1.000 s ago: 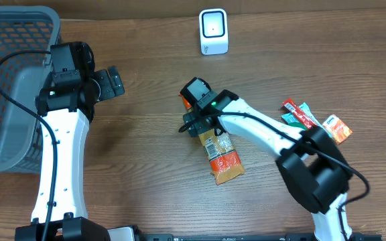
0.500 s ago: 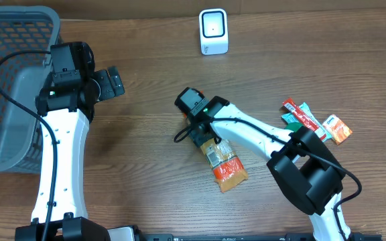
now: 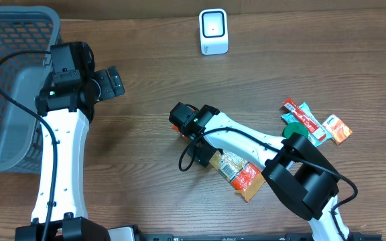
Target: Scan the item barcode
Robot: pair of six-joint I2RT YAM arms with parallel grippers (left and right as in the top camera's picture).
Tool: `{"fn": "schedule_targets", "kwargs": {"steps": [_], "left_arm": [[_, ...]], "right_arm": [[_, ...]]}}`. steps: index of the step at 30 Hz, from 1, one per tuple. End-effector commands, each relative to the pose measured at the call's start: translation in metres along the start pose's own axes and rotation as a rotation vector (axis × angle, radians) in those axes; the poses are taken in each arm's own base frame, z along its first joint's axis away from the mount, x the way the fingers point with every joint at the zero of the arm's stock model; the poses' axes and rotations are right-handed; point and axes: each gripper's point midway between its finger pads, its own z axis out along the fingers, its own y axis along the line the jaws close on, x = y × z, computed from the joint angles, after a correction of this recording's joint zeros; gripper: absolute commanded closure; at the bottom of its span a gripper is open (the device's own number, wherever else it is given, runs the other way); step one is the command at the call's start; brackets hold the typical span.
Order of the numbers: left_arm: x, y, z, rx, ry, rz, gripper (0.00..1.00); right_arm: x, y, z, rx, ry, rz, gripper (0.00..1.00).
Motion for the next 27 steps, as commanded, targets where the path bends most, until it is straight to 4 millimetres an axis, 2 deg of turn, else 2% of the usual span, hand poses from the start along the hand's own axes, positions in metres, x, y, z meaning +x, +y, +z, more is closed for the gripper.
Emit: {"fn": "schedule_targets", "kwargs": {"steps": [1,5,10,17,22,27], "left_arm": [[-0.004,0.001,0.001,-0.006,-0.007,0.016,0.00],[-0.004,0.001,0.000,-0.006,-0.007,0.016,0.00],[-0.004,0.001,0.001,-0.006,-0.007,0.016,0.00],[-0.004,0.001,0.001,-0.006,-0.007,0.016,0.00],[-0.004,0.001,0.000,-0.006,-0.008,0.015,0.00],[-0.004,0.001,0.001,-0.006,-0.007,0.016,0.00]], "right_arm": [[0.004,0.014,0.007,-0.081,0.019,0.009,0.12],[0.003,0.007,0.008,-0.044,0.014,0.011,0.10],[-0.009,0.003,0.008,-0.040,-0.032,0.026,0.03],[-0.009,-0.016,0.010,0.008,-0.037,0.138,0.01],[-0.001,-0.022,0.017,-0.002,-0.011,0.252,0.11],[0.009,-0.015,0.026,-0.031,0.015,0.244,0.21]]}}
